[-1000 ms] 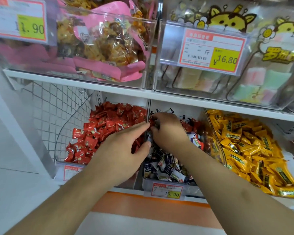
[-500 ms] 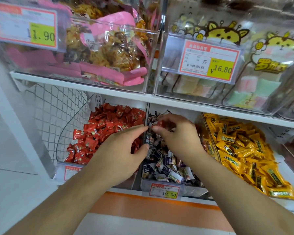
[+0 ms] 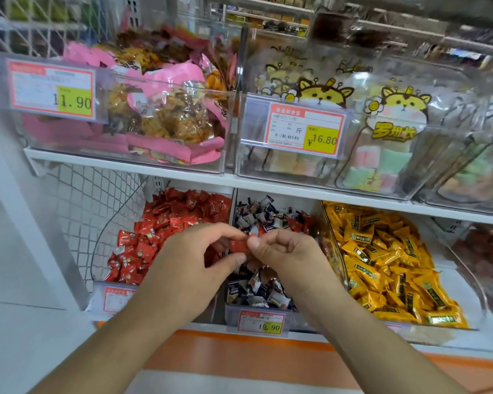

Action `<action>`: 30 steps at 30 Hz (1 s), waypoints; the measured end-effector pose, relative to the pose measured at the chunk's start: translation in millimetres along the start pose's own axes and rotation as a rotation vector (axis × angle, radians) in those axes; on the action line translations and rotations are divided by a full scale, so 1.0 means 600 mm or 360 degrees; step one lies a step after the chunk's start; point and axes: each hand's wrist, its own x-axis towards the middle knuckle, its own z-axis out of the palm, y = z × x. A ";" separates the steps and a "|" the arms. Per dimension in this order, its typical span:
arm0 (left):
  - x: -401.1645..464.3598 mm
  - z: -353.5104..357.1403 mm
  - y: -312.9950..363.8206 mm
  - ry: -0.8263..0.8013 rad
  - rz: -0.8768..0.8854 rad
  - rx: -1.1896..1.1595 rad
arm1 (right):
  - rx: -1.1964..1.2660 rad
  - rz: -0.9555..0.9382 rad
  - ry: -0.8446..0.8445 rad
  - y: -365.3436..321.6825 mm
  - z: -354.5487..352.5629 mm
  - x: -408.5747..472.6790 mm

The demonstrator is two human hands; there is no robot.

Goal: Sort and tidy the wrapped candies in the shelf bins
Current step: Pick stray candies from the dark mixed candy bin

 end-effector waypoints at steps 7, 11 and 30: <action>0.025 -0.021 -0.042 0.0204 -0.0281 0.0382 | -0.0585 -0.0133 0.0307 0.034 -0.052 0.035; 0.025 0.003 -0.032 0.0020 -0.0086 0.0404 | -0.1043 -0.0271 0.0386 0.043 -0.059 0.070; 0.026 0.045 -0.054 -0.0133 0.0073 0.0300 | -0.1776 -0.0321 0.0086 0.070 -0.038 0.187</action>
